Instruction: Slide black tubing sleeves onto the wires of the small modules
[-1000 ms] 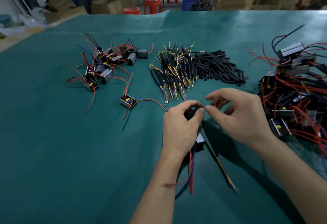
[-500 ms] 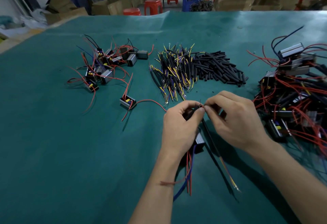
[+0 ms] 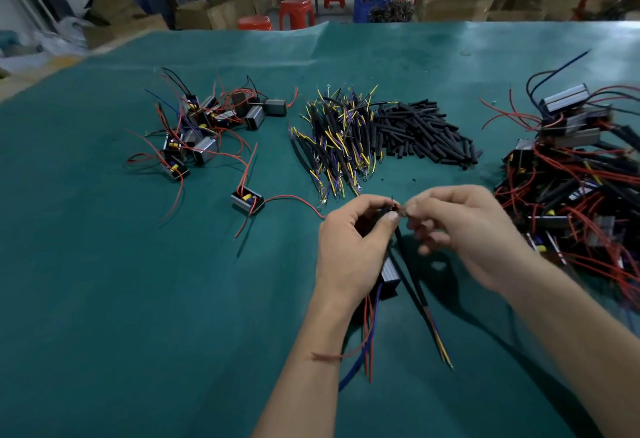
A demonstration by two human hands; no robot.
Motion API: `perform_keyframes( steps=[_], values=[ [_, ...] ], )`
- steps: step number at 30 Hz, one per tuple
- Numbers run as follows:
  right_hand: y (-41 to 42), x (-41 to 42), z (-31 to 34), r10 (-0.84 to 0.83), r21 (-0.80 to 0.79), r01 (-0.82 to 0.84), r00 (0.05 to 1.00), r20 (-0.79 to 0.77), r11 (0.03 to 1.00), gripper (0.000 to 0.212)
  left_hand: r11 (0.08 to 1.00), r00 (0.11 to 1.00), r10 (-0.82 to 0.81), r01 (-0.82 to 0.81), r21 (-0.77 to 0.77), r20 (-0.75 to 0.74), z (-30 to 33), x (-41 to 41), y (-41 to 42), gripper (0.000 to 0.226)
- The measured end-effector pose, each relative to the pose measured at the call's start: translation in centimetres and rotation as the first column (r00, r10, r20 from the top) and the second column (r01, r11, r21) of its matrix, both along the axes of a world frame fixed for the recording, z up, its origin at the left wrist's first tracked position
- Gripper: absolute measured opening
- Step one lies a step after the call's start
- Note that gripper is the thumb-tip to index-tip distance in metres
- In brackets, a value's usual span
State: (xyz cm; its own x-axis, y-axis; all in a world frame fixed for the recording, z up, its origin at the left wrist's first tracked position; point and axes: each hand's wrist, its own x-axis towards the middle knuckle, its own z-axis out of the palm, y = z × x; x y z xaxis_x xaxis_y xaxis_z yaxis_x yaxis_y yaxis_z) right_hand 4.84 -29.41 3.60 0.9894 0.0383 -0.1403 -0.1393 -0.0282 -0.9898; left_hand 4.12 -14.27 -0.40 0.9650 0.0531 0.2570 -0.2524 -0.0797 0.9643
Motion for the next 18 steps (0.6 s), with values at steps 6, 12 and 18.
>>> perform_keyframes(
  steps=[6,12,18],
  values=[
    [-1.9,0.0,0.1,0.212,-0.570,0.245,0.757,0.618,0.784,0.021,0.998,0.997,-0.008,0.003,-0.055,-0.083,0.0,0.0,-0.1,0.010],
    [-2.0,0.0,0.5,0.335,-0.606,0.167,0.705,0.625,0.778,0.019,0.998,0.992,-0.034,0.028,-0.052,-0.121,-0.2,0.1,-0.1,0.008],
    [-1.4,-0.3,0.6,0.293,-0.604,0.205,0.728,0.620,0.770,0.006,0.999,0.994,-0.039,0.036,-0.036,-0.100,-0.1,0.2,-0.1,0.007]
  ],
)
